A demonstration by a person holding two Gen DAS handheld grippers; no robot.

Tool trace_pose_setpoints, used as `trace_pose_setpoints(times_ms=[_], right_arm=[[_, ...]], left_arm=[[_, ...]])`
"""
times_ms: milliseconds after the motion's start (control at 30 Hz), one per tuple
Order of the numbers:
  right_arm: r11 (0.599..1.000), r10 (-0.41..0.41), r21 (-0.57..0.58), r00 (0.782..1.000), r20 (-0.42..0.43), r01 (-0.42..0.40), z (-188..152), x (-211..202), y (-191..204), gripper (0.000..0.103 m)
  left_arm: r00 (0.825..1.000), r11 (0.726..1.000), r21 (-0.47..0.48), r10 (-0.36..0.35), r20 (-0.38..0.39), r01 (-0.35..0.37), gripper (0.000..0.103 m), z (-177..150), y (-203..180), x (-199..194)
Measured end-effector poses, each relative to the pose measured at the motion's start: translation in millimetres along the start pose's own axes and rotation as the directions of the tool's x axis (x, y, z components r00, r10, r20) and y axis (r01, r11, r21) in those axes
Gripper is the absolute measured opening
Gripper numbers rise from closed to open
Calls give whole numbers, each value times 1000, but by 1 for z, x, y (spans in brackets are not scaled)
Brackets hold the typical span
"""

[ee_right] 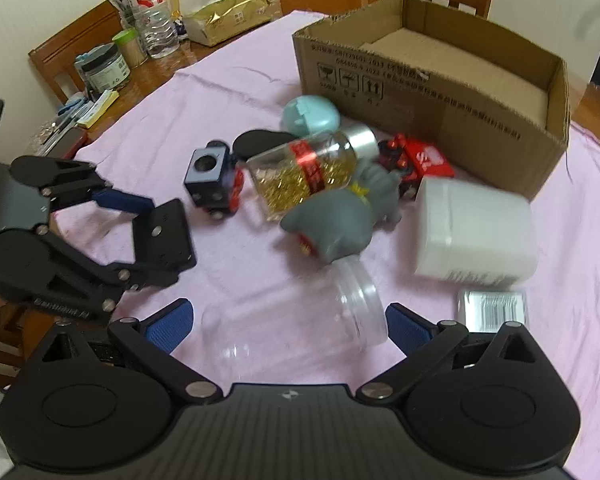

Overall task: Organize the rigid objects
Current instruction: 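Move the left tool to the black square device while the right tool approaches the clear plastic jar, then close the left tool on the black device while the right tool grasps the clear jar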

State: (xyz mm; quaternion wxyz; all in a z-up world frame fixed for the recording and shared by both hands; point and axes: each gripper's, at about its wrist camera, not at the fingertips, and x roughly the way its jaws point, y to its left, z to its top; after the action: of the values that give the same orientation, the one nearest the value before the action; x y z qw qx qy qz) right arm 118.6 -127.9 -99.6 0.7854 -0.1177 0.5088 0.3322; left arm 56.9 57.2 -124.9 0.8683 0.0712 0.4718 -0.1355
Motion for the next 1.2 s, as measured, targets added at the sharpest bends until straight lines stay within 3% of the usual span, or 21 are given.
trace_pose_setpoints(times_ms=[167, 400, 533, 667, 1000, 1200], right_arm=[[999, 14, 35, 999, -42, -12, -11, -7, 11, 103], [991, -117, 57, 992, -50, 120, -11, 0, 31, 103], [973, -216, 77, 975, -43, 219, -6, 8, 37, 103], [960, -263, 90, 964, -44, 266, -2, 11, 41, 103], [948, -295, 108, 954, -57, 300, 2, 13, 46, 103], [940, -309, 134, 949, -60, 315, 3, 15, 44, 99]], left_arm=[[1000, 1000, 11, -5, -11, 5, 71, 2, 1, 1], [1000, 1000, 24, -3, -28, 4, 75, 5, 0, 4], [999, 1000, 21, -1, -47, 2, 75, 7, 0, 5], [997, 1000, 23, -4, -78, 6, 75, 10, -1, 5], [989, 995, 84, -37, -145, 49, 73, 22, 1, 10], [987, 996, 72, -35, -154, 47, 69, 25, 1, 10]])
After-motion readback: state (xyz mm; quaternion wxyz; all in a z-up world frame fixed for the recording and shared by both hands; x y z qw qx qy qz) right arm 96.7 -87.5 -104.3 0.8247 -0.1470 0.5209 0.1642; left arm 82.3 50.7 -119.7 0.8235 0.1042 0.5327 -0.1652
